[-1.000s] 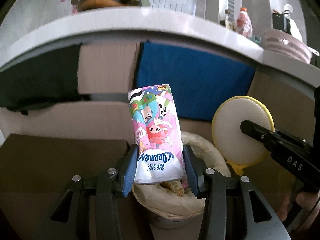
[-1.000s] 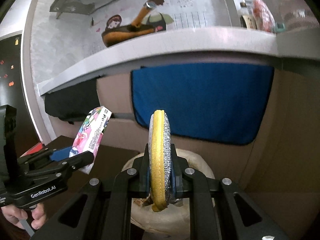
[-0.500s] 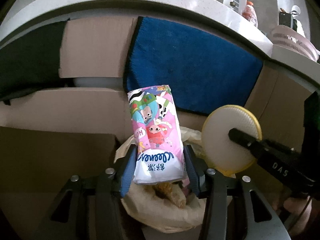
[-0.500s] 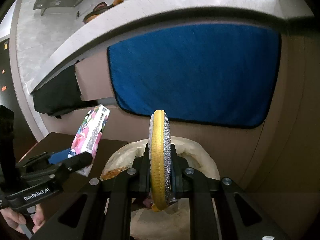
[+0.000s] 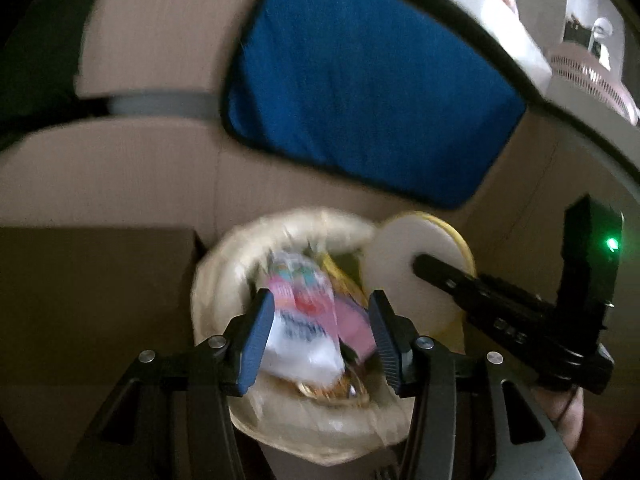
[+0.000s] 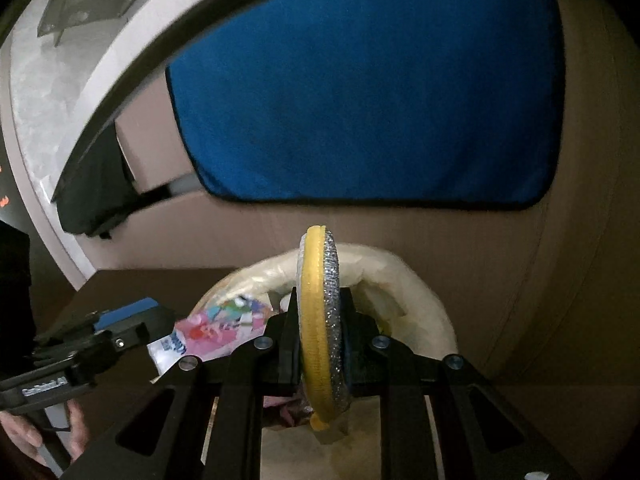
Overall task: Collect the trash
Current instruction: 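Open the left tool to drop the tissue pack in the bin while right drops the pad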
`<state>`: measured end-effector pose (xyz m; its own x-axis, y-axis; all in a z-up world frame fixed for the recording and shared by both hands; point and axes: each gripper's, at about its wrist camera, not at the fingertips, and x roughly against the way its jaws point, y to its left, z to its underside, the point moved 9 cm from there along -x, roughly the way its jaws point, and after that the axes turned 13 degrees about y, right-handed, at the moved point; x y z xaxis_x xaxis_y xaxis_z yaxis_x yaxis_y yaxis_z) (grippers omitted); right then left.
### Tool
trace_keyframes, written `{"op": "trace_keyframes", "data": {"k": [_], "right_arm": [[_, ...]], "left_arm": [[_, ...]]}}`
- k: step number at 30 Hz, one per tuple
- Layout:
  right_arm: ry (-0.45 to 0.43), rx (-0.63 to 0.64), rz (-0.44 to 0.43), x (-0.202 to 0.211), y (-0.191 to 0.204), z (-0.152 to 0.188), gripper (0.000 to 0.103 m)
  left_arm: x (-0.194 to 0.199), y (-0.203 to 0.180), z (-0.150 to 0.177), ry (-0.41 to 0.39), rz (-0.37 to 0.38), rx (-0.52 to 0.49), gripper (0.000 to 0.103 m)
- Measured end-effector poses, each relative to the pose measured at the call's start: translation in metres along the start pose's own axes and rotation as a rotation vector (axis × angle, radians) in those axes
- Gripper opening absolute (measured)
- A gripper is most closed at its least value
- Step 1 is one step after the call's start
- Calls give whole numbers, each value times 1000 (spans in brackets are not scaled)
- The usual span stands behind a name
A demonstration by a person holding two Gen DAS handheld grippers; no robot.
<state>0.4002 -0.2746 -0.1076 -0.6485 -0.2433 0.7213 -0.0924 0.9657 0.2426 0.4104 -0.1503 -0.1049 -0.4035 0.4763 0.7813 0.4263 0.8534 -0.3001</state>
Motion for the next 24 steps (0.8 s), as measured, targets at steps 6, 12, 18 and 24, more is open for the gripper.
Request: {"op": "trace_keyframes", "data": {"k": [6, 12, 18, 24], "right_arm": [[120, -27, 7, -36, -6, 17, 16], [133, -72, 7, -33, -15, 28, 47], [3, -49, 38, 26, -2, 27, 66], [-115, 33, 134, 98, 37, 50, 68]], "left_arm": [[-34, 7, 9, 114, 41, 37, 41], [-21, 8, 1, 47, 34, 67, 40], [38, 10, 1, -123, -120, 52, 40], [116, 1, 62, -208, -227, 26, 41]]}}
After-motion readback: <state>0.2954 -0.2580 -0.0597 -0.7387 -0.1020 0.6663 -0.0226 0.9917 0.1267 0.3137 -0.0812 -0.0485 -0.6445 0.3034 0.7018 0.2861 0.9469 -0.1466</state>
